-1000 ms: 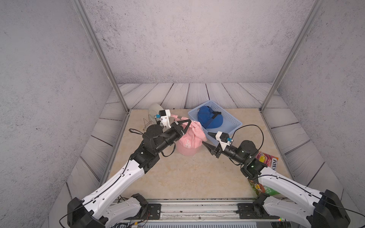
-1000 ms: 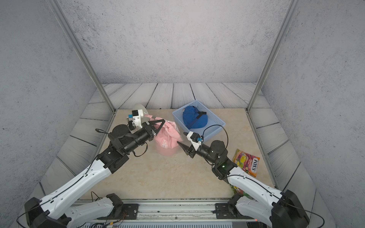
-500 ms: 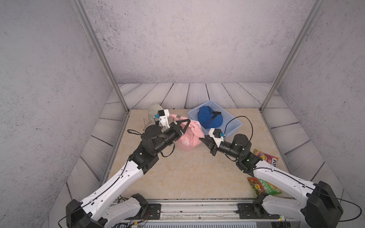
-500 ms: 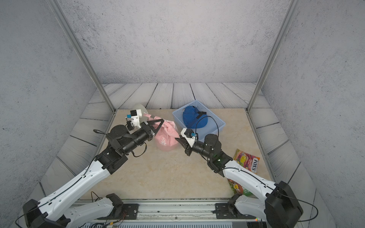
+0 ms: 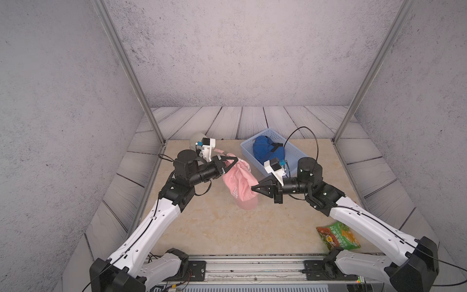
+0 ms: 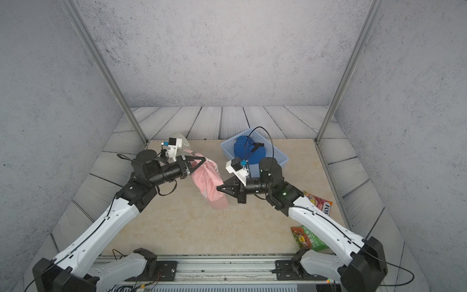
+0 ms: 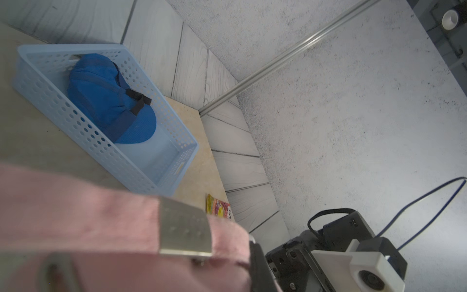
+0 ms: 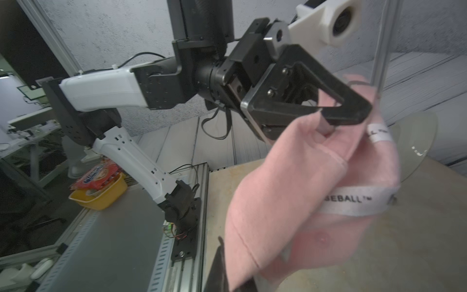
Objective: Turn the baseball cap inside out
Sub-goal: Turn over the baseball cap.
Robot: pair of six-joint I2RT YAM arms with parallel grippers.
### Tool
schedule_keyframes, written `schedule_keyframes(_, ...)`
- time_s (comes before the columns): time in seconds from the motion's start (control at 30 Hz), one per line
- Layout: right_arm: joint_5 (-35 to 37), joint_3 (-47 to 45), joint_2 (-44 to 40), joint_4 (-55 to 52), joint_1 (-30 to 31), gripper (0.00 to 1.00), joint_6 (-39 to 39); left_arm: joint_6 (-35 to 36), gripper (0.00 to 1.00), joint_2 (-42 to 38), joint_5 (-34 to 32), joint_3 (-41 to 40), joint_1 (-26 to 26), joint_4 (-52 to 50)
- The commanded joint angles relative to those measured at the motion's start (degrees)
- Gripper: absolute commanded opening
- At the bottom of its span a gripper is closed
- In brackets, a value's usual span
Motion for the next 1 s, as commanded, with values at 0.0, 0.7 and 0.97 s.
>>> schedule_keyframes(0.0, -17.3, 2.2, 0.1, -4.0, 0.3, 0.0, 7.3, 5.2, 0.0, 3.1, 3.8, 1.9, 3.1, 4.1)
schedule_keyframes(0.7, 34.3, -7.0, -14.3, -8.5, -3.1, 0.79, -4.8, 0.7, 0.0, -0.1, 0.5, -0.3, 3.3, -3.5)
schedule_keyframes(0.97, 44.7, -9.9, -14.0, 3.5, 0.7, 1.0, -5.7, -9.5, 0.0, -2.6, -12.1, -1.2, -0.4, -11.3)
